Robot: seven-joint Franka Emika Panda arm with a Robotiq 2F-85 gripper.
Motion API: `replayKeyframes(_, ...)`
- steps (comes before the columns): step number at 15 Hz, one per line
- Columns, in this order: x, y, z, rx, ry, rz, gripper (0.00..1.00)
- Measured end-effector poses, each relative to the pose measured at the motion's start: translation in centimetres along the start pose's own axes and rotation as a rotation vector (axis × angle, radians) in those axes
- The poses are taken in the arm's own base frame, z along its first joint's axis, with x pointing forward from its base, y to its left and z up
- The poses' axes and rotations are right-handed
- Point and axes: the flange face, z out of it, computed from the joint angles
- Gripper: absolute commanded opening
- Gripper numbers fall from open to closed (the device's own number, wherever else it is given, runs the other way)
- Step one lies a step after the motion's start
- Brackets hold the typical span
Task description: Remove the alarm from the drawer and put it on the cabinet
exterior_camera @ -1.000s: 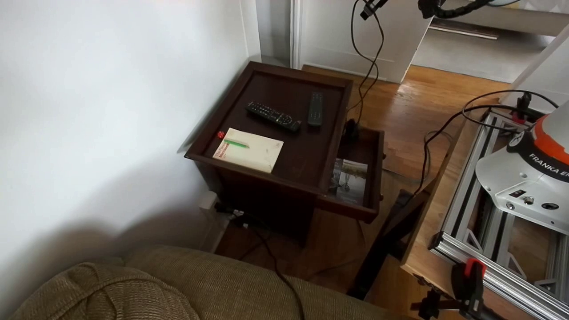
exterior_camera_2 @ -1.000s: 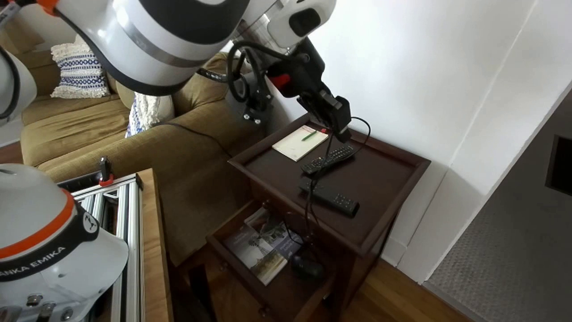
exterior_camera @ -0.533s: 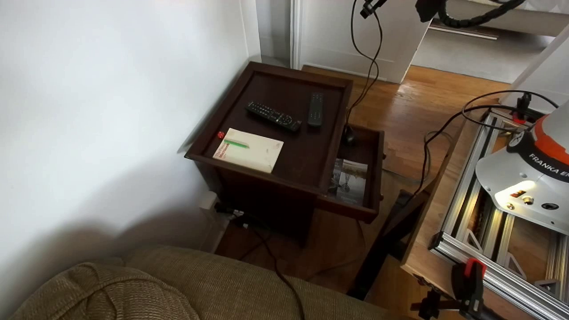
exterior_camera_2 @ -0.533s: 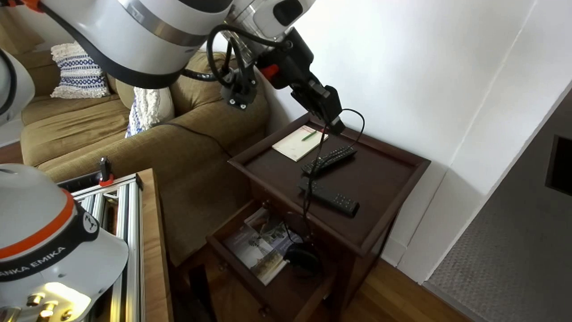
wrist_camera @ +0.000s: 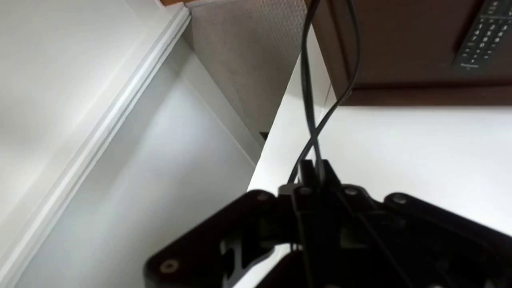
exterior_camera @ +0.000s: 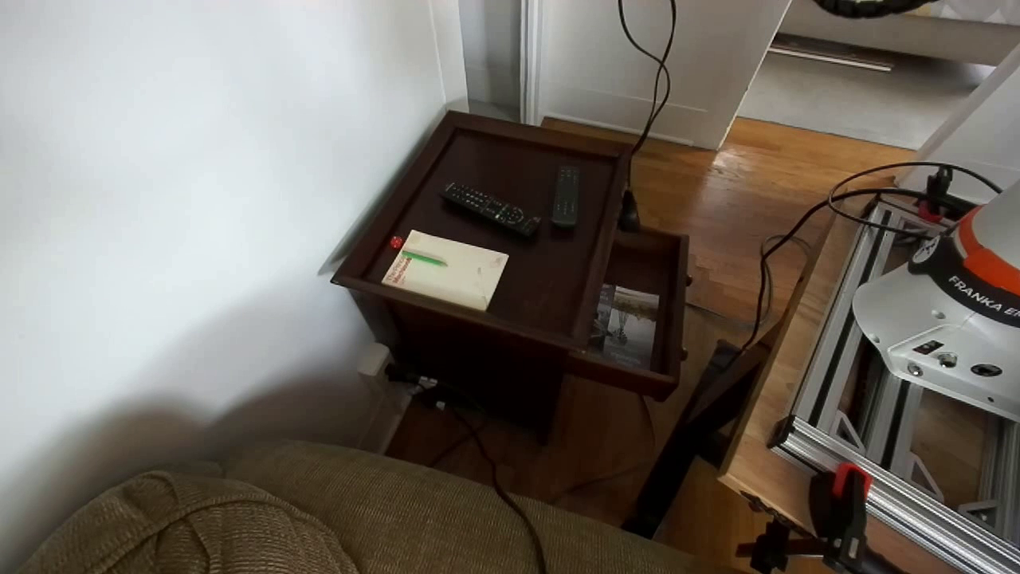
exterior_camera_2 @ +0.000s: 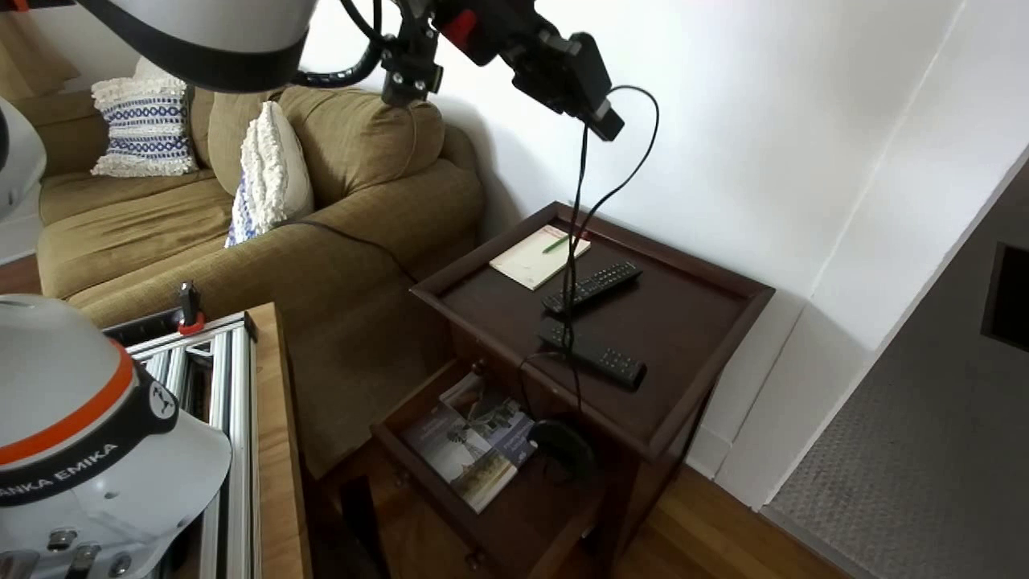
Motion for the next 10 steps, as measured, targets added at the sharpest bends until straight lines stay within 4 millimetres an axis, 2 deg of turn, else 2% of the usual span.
replayKeyframes(6, 2.9, 0.7, -5.9, 0.002, 0.156, 0.024, 0.01)
replayKeyframes(10, 4.7, 1.8, -11.1, 0.007, 0.286, 0.059, 0.01)
